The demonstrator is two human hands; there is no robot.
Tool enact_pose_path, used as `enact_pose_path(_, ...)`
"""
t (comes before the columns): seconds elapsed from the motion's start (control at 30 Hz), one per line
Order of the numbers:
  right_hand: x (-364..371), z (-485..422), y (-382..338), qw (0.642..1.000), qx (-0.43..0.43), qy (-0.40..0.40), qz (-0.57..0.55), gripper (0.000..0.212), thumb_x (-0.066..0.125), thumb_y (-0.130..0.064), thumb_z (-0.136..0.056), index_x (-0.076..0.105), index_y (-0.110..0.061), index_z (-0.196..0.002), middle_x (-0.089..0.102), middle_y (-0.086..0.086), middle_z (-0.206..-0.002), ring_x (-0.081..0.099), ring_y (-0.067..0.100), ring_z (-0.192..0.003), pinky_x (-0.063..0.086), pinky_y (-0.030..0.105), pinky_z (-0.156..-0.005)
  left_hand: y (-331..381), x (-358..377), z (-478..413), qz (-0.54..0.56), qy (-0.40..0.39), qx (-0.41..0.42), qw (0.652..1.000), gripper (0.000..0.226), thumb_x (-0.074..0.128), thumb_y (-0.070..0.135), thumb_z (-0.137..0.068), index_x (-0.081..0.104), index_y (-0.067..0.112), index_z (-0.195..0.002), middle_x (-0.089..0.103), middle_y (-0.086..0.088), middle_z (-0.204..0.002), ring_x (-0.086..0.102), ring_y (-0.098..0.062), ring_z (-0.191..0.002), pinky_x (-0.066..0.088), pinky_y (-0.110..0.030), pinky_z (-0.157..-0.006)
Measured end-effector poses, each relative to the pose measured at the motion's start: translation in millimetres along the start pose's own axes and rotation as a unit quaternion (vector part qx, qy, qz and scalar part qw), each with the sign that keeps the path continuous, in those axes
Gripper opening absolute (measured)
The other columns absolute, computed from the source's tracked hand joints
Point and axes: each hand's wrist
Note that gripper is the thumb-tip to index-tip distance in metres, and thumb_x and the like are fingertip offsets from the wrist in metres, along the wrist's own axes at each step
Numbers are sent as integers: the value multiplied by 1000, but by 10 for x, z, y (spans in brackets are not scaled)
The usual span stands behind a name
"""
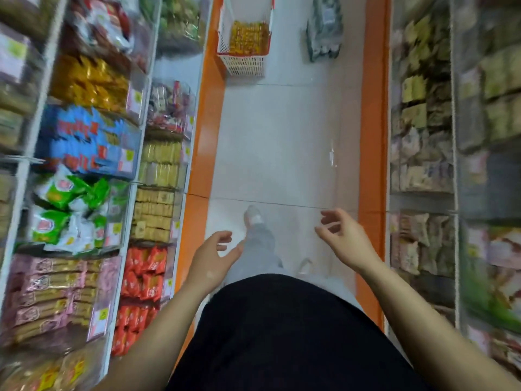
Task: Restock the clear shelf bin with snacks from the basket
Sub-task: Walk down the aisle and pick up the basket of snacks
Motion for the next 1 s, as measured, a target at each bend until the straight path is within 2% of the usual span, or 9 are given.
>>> enact_pose_path(0.1,-82,-604,-346,1000,6,-5,0,42,66,-36,-93,54,-22,-131,62,-9,-114,60,1,-91,52,25,-75,272,-169,-674,2,-1,-7,1000,39,73,39,-91,57,34,-126,63,14,-125,62,-10,-111,45,-21,-83)
enact_pose_path(0.2,-254,-1013,-599,999,50,9,-7,43,65,-36,-93,55,-21,-132,62,-9,-114,61,4,-92,55,33,-80,748,-374,-1354,-25,-27,1,999,44,72,39,-92,59,27,-132,63,12,-127,62,-13,-113,46,-28,-89)
enact_pose_path(0.37,-733,-1466,-845,996,93,15,-12,39,70,-34,-91,58,-23,-126,66,-9,-109,62,-1,-85,45,19,-70,1930,-597,-2273,-49,-73,61,994,47,71,42,-93,57,27,-135,61,14,-124,60,-11,-111,46,-27,-88)
enact_pose_path(0.47,-1103,-1852,-903,994,107,7,-2,39,70,-34,-90,58,-23,-126,65,-10,-108,63,0,-84,44,18,-69,2626,-560,-2724,-43,-81,82,992,44,71,42,-92,58,28,-132,61,17,-121,60,-8,-109,45,-25,-87)
enact_pose_path(0.6,-1655,-2683,-935,996,92,-1,-7,40,67,-39,-91,57,-26,-126,63,-14,-108,63,0,-89,47,17,-70,3306,-385,-3302,-39,-70,78,994,41,70,43,-93,57,33,-131,60,20,-123,58,-3,-111,43,-16,-80)
enact_pose_path(0.77,-2466,-3761,-1358,999,37,-17,31,40,69,-38,-89,58,-24,-125,64,-12,-109,62,-2,-85,45,17,-69,3933,-407,-3706,6,-18,4,1000,45,71,35,-94,57,25,-135,62,9,-130,61,-13,-116,45,-25,-92)
enact_pose_path(0.83,-2769,-4150,-1622,999,19,-15,37,41,69,-37,-90,59,-22,-126,65,-9,-111,62,-1,-85,47,20,-72,4157,-472,-3844,18,-16,-16,1000,44,72,32,-94,58,24,-135,63,8,-129,62,-13,-115,45,-22,-91)
enact_pose_path(0.93,-3097,-4778,-2011,999,4,-17,45,42,68,-37,-90,57,-22,-129,64,-8,-111,61,-2,-86,44,17,-69,4483,-564,-4144,24,-18,-23,999,41,74,29,-92,59,29,-131,64,11,-124,62,-5,-108,43,-13,-83)
enact_pose_path(1.0,-3242,-5236,-2221,999,0,-20,44,43,68,-37,-90,57,-21,-129,64,-8,-110,62,1,-88,48,20,-73,4685,-615,-4481,17,-22,-19,999,39,74,29,-91,58,32,-127,64,14,-122,62,-6,-110,45,-16,-85)
Point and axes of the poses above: each hand's wrist, its own z-axis away from the middle knuckle, its own x-axis out of the palm, y = z × x
